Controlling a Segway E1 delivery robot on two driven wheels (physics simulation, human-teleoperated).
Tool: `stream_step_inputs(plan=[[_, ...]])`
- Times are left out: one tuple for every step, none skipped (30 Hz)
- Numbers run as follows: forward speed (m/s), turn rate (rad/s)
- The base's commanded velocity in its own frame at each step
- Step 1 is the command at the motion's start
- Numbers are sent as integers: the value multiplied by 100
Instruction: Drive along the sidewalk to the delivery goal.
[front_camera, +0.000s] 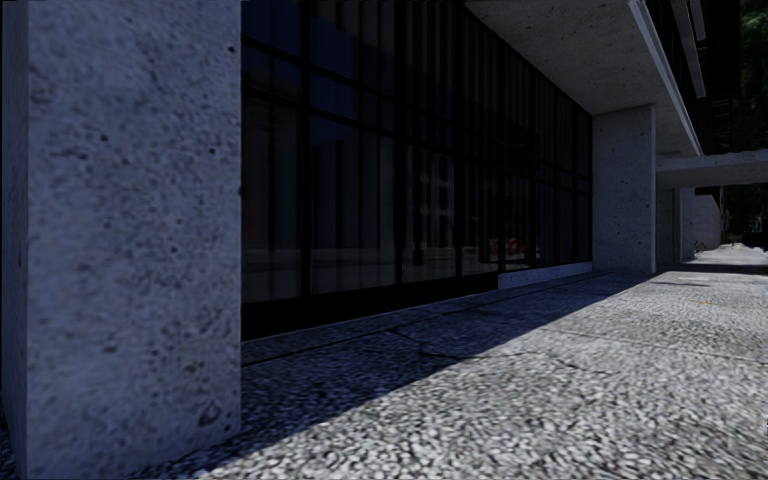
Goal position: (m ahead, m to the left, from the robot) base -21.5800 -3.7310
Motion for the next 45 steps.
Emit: stream_step_inputs(plan=[[154, -45], [154, -45], [154, -45], [154, -45], [154, -45], [154, -45], [154, -45], [154, -45], [154, -45], [154, -45], [154, -45], [154, -45], [154, -45], [154, -45], [154, -45], [154, -46], [154, -46], [154, -54], [154, -63], [154, -66], [154, -67], [154, -67], [154, -67], [154, -67], [154, -67], [154, -67], [154, -67], [154, -67], [154, -67], [154, -67], [154, -67], [154, -67], [154, -67], [154, -67], [154, -67], [154, -67], [154, -67], [154, -67], [154, -67], [154, -67], [154, -67], [154, -67], [154, -67], [154, -67], [154, -73]])
